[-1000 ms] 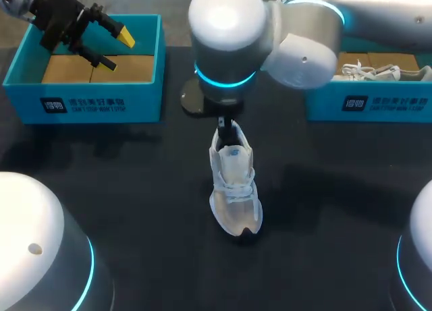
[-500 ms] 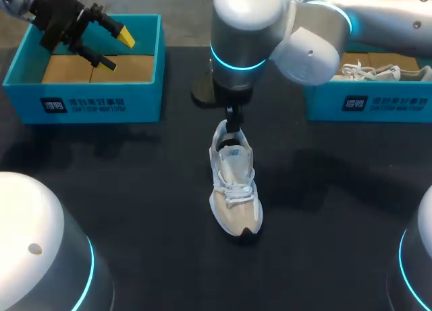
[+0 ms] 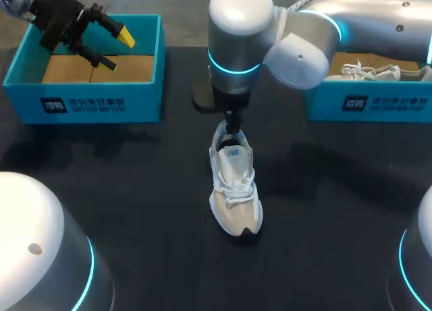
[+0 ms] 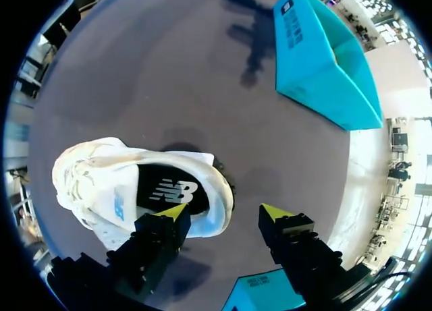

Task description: Take the shoe out of the shoebox, open the shoe tongue, remove and reinsert the insole, then place the shoe into the shoebox

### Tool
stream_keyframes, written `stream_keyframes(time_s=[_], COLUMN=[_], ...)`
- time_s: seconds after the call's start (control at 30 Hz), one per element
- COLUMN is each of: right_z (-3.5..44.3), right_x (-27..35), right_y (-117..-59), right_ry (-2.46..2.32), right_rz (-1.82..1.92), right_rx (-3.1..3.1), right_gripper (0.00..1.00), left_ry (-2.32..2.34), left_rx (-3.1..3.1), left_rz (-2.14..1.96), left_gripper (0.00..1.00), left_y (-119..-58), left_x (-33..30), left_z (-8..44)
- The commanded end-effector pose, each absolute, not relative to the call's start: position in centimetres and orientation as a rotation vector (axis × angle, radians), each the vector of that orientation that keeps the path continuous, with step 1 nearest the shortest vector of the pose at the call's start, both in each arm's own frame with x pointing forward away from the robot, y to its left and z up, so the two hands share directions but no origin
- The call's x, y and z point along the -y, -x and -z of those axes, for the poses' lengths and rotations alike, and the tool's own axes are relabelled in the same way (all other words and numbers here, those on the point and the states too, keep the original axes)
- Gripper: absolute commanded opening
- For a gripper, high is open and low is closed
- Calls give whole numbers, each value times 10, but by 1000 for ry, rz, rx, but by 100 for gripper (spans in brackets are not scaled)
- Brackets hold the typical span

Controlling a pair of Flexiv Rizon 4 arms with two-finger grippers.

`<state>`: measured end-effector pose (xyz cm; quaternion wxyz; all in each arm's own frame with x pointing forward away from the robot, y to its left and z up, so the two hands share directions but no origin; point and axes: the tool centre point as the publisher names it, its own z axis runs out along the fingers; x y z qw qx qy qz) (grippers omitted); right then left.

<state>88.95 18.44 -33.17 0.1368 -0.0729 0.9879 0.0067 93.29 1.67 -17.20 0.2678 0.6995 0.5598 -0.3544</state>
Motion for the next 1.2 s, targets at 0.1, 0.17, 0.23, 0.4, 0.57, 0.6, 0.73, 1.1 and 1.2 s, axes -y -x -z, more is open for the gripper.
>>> stream_keyframes(time_s=[0.1,0.17,0.23,0.4,0.57,0.6,0.73,1.1,1.2], right_z=[352,357,360,371,379,381,385,396,397], right_x=[-189,-189,-189,-189,-188,-188,-188,-188,-189], right_y=[-896,-897,-897,-900,-901,-901,-902,-893,-892], right_ry=[222,225,230,226,219,218,208,186,172], right_rz=[-14,-15,0,-9,-7,-7,-5,5,11], right_rx=[-2884,-2891,-2894,-2909,-2920,-2922,-2933,-2958,-2959], right_gripper=[59,59,60,55,51,51,49,30,5], left_ry=[-1891,-1891,-1891,-1891,-1891,-1891,-1891,-1891,-1891], left_rx=[-1510,-1510,-1510,-1510,-1510,-1510,-1510,-1510,-1510], left_rz=[955,955,955,955,955,955,955,955,955], left_gripper=[100,100,100,100,100,100,100,100,100], left_y=[-933,-933,-933,-933,-933,-933,-933,-933,-933], left_x=[-17,-17,-17,-17,-17,-17,-17,-17,-17], left_z=[171,171,171,171,171,171,171,171,171])
